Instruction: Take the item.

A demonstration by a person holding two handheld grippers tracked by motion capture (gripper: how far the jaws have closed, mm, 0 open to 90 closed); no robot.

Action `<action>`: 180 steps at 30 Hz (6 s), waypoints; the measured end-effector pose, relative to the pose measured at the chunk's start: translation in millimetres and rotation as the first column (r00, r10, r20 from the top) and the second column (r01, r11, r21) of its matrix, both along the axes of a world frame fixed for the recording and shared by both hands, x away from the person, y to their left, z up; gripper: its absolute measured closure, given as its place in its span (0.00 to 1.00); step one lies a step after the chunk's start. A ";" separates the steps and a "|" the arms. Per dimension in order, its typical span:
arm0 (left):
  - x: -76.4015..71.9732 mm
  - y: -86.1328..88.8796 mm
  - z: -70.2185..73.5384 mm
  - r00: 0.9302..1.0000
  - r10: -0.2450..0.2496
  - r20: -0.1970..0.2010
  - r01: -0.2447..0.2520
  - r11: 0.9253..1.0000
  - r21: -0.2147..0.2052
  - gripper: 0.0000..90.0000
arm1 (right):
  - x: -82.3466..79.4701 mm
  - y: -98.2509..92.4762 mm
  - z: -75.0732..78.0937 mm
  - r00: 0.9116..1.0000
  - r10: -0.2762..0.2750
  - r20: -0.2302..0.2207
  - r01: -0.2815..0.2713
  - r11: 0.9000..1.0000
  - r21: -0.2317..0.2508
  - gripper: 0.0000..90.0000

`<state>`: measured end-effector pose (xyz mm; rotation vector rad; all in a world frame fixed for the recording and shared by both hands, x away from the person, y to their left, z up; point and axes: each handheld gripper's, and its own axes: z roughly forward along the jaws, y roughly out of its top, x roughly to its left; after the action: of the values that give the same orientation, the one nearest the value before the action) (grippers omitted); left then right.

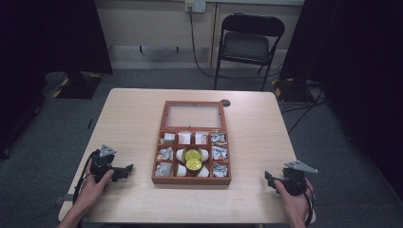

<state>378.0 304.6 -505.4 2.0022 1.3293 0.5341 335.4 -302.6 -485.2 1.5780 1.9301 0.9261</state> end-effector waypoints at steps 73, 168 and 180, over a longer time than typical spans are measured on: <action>0.8 1.6 0.5 1.000 0.030 -0.004 -0.030 0.999 0.012 0.00 | 44.6 126.1 67.8 0.910 0.403 0.095 -0.411 0.908 0.086 0.37; -0.9 2.0 0.2 1.000 0.026 -0.001 -0.026 1.000 0.009 0.00 | 68.1 239.3 23.1 0.728 0.651 -0.213 -0.659 0.751 0.041 0.41; -1.0 2.0 0.2 1.000 0.025 -0.002 -0.025 1.000 0.010 0.00 | 68.0 242.6 21.6 0.723 0.647 -0.242 -0.664 0.747 0.013 0.43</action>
<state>377.0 306.6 -505.2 1.9967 1.3569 0.5517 403.4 -60.0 -463.7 0.9670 2.7483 0.9330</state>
